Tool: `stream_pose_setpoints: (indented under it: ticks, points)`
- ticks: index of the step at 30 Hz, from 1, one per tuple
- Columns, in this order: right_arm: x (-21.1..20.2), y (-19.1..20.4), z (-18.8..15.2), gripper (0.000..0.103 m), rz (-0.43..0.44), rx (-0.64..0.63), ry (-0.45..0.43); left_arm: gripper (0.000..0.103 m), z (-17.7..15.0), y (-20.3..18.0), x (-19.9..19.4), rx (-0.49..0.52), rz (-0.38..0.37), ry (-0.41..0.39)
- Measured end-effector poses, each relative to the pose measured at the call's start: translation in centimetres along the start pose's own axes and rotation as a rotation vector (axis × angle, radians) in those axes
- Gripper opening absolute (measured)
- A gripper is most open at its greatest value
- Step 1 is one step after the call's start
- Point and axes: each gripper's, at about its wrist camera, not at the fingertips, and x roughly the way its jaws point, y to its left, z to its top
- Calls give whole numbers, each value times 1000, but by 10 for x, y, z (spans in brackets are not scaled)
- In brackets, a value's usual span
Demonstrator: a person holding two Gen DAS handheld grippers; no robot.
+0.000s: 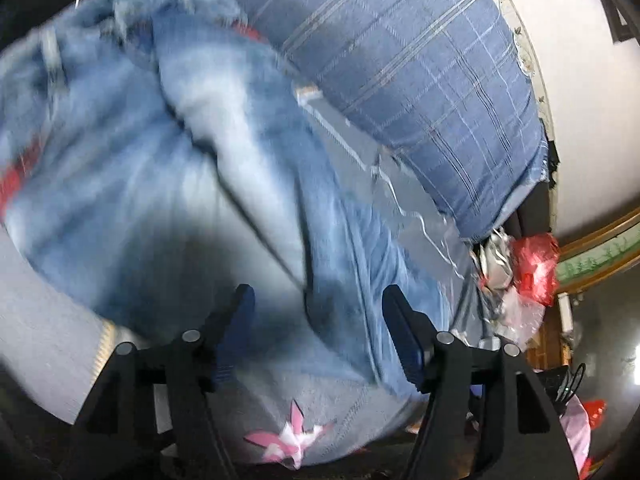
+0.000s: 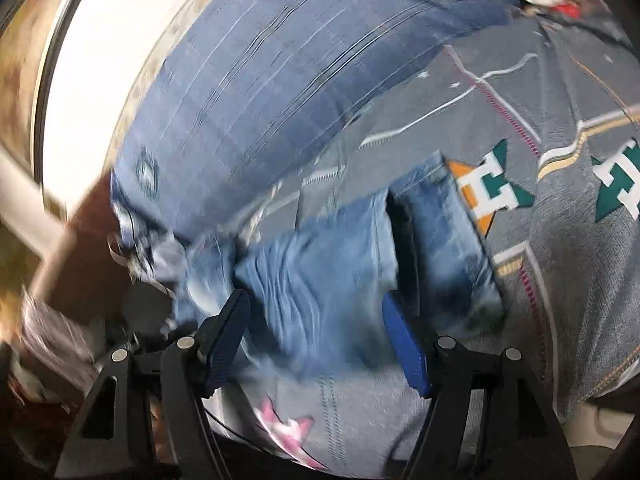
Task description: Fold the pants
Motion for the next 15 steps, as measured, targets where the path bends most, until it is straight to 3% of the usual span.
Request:
stream_pose_setpoints:
  ticks: [4, 7, 9, 12, 15]
  points:
    - [43, -15, 47, 71, -262, 82, 141, 70, 47, -34, 28, 122, 164, 29]
    - [69, -34, 62, 71, -288, 138, 112, 70, 80, -47, 55, 190, 266, 42]
    - [78, -41, 56, 65, -249, 158, 129, 70, 101, -44, 78, 192, 339, 82]
    - [81, -30, 61, 59, -276, 89, 114, 70, 119, -40, 106, 186, 402, 161]
    - [96, -24, 58, 35, -321, 36, 149, 69, 128, -38, 123, 203, 487, 200]
